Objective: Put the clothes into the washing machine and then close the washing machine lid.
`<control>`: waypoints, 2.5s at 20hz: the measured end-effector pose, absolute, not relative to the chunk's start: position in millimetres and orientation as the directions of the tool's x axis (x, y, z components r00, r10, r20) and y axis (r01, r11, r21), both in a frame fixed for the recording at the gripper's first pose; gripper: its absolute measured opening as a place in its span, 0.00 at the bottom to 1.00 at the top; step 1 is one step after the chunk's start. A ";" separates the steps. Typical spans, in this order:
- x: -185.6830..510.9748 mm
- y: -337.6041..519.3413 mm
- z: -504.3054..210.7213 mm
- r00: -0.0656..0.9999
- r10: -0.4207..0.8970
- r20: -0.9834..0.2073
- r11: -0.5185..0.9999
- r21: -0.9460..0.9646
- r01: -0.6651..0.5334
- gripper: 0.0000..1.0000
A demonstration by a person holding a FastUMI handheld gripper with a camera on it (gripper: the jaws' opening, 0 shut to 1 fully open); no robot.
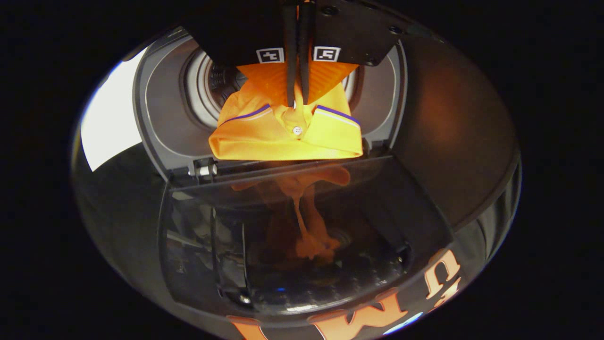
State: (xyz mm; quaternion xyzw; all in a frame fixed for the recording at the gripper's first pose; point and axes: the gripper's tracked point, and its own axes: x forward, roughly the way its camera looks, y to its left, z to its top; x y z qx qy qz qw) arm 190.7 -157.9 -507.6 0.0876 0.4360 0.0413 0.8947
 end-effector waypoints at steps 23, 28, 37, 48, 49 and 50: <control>186.0 -171.1 -582.4 0.493 0.017 -0.870 0.999 0.034 0.025 0.23; 183.0 -171.4 -582.0 0.480 0.011 -0.877 0.999 0.026 0.025 0.89; 174.6 -169.6 -557.7 0.522 0.026 -0.853 0.998 0.049 0.030 0.99; 183.1 -172.2 -421.5 0.682 0.020 -0.731 0.999 0.036 0.009 0.99; 186.8 -171.5 -401.8 0.702 0.022 -0.712 0.999 0.035 0.004 0.99; 190.8 -170.0 -383.1 0.720 0.023 -0.694 0.999 0.033 0.000 0.99</control>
